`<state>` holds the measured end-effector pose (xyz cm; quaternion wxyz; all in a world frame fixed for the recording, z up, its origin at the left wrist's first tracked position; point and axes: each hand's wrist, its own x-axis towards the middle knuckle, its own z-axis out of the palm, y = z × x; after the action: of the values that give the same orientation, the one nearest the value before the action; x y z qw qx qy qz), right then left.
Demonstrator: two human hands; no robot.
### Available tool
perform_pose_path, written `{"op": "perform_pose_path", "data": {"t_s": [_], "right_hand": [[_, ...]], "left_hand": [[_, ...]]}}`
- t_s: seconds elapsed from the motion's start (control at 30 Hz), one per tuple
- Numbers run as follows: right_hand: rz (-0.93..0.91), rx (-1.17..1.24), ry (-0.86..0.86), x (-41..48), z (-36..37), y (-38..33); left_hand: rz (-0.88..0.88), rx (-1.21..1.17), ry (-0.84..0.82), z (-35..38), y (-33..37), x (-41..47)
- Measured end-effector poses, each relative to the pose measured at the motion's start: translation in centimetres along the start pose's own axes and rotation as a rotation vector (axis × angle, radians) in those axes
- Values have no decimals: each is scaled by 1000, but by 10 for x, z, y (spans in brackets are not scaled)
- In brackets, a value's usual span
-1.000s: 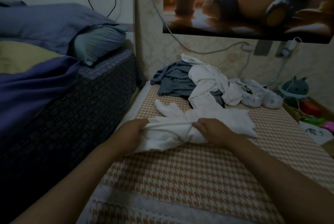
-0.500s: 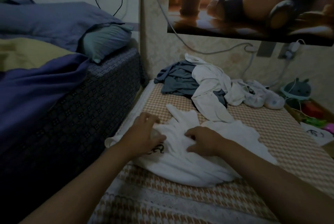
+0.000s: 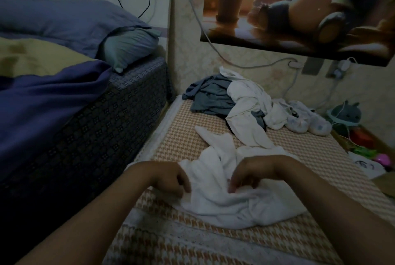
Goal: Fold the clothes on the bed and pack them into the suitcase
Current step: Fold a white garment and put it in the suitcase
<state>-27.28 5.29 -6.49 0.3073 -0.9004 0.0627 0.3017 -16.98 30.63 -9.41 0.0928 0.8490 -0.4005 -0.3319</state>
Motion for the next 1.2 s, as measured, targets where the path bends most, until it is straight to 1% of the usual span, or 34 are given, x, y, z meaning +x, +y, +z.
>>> {"op": "perform_pose_path", "data": {"t_s": [0.03, 0.07, 0.1, 0.13, 0.17, 0.2, 0.23, 0.27, 0.3, 0.33, 0.37, 0.4, 0.47, 0.5, 0.53, 0.57, 0.63, 0.7, 0.73, 0.77, 0.83, 0.87, 0.9, 0.97, 1.0, 1.03, 1.07, 1.1, 1.13, 1.17, 1.2], "right_hand": [[21, 48, 63, 5, 4, 1], [9, 106, 228, 13, 5, 1], [-44, 185, 404, 21, 9, -1], [-107, 255, 477, 26, 13, -4], [-161, 275, 468, 30, 16, -8], [-193, 194, 419, 35, 19, -9], [-210, 75, 375, 36, 22, -12], [-237, -18, 372, 38, 23, -14], [-257, -40, 418, 39, 20, -16], [-263, 13, 507, 38, 15, -19], [-255, 67, 623, 37, 8, -19], [-250, 105, 744, 35, 0, -17], [-282, 214, 948, 30, -16, -9], [-304, 297, 1021, 26, -21, -4], [-301, 368, 1074, 23, -25, 2], [-300, 426, 1115, 19, -29, 7], [-291, 478, 1197, 16, -38, 19], [-273, 403, 1292, 14, -53, 30], [-249, 355, 1318, 13, -62, 38], [-216, 335, 1322, 13, -70, 47], [-139, 367, 1266, 11, -84, 69], [-108, 359, 1233, 11, -89, 85], [-59, 303, 1179, 10, -92, 101], [117, 136, 974, 11, -93, 132], [225, 80, 862, 12, -92, 143], [334, 48, 784, 15, -89, 150], [426, -5, 765, 17, -84, 152], [470, -93, 797, 20, -78, 150], [428, -173, 872, 21, -72, 145], [298, -222, 959, 20, -67, 137], [119, -214, 998, 18, -61, 126]], "left_hand": [[-6, -59, 27, 2, -1, -1], [9, -96, 113, 2, -2, 0], [26, -100, 220, 0, -2, 2], [43, -103, 321, 0, -5, 8], [43, -127, 386, 2, -5, 10], [19, -190, 411, 3, -7, 12], [-22, -237, 399, 6, -10, 16], [-42, -233, 365, 8, -12, 19], [-21, -177, 354, 9, -12, 20], [15, -113, 384, 9, -10, 22], [39, -71, 459, 6, -7, 24], [48, -67, 578, 1, -2, 26], [11, -63, 835, -12, 10, 34], [-3, -36, 945, -21, 18, 38], [-12, -12, 1012, -29, 27, 46], [-14, -14, 1032, -38, 36, 55], [12, -115, 1028, -55, 59, 72], [85, -198, 1079, -73, 86, 92], [141, -244, 1076, -82, 99, 103], [217, -296, 1037, -90, 112, 114], [327, -374, 841, -100, 131, 135], [346, -361, 770, -101, 138, 144], [368, -333, 737, -99, 141, 152], [398, -281, 703, -85, 140, 163], [410, -235, 689, -75, 134, 167], [422, -160, 686, -64, 127, 167], [428, -94, 694, -53, 118, 168], [443, -50, 715, -42, 109, 168], [456, -30, 749, -32, 100, 166], [451, -31, 789, -23, 93, 163], [434, -20, 825, -15, 87, 157]]}}
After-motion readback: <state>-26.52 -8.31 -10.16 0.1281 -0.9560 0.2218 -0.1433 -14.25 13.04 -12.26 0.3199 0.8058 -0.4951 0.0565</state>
